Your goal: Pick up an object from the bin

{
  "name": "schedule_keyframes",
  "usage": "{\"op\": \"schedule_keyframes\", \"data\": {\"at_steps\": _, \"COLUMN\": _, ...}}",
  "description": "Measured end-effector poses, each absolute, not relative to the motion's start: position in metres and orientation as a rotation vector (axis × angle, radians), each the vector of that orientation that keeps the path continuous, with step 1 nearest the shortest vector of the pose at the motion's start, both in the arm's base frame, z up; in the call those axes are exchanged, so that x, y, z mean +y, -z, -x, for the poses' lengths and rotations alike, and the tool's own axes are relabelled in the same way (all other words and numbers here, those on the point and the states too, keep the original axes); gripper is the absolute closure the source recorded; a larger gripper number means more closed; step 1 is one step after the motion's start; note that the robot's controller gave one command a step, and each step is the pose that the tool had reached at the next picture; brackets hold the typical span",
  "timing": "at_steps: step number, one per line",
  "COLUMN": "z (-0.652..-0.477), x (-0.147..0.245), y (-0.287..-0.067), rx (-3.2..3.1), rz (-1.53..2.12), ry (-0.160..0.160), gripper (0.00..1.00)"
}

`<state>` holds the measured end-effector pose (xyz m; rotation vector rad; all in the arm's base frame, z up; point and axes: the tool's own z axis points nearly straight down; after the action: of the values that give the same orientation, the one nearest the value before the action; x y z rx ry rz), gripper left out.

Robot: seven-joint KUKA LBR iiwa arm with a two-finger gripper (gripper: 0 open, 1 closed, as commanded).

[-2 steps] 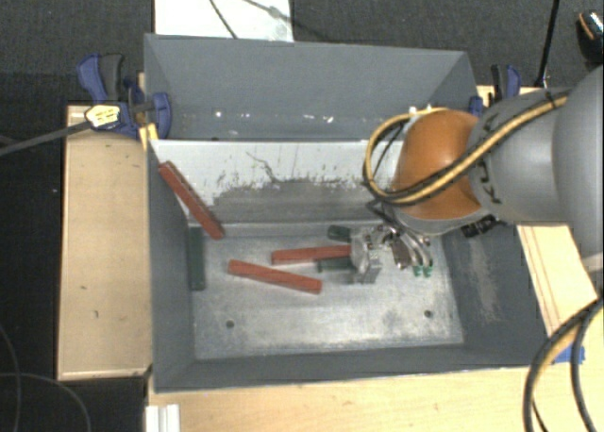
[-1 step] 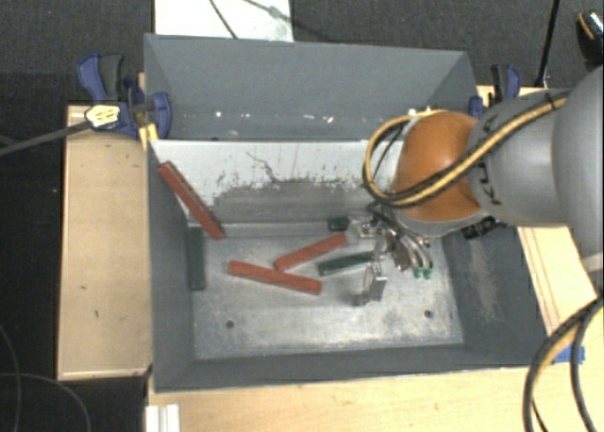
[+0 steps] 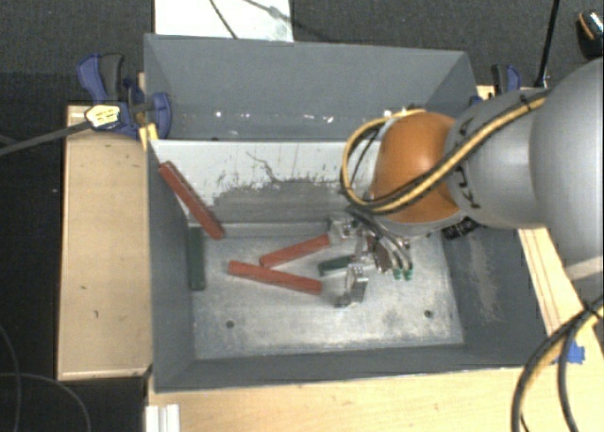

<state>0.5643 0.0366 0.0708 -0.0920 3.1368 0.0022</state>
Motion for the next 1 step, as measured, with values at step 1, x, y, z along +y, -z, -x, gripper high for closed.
{"op": "schedule_keyframes", "data": {"at_steps": 1, "z": -0.5668, "x": 0.0350, "y": -0.0736, "rx": 3.129, "rz": 0.093, "ry": -0.001, "gripper": 1.00}}
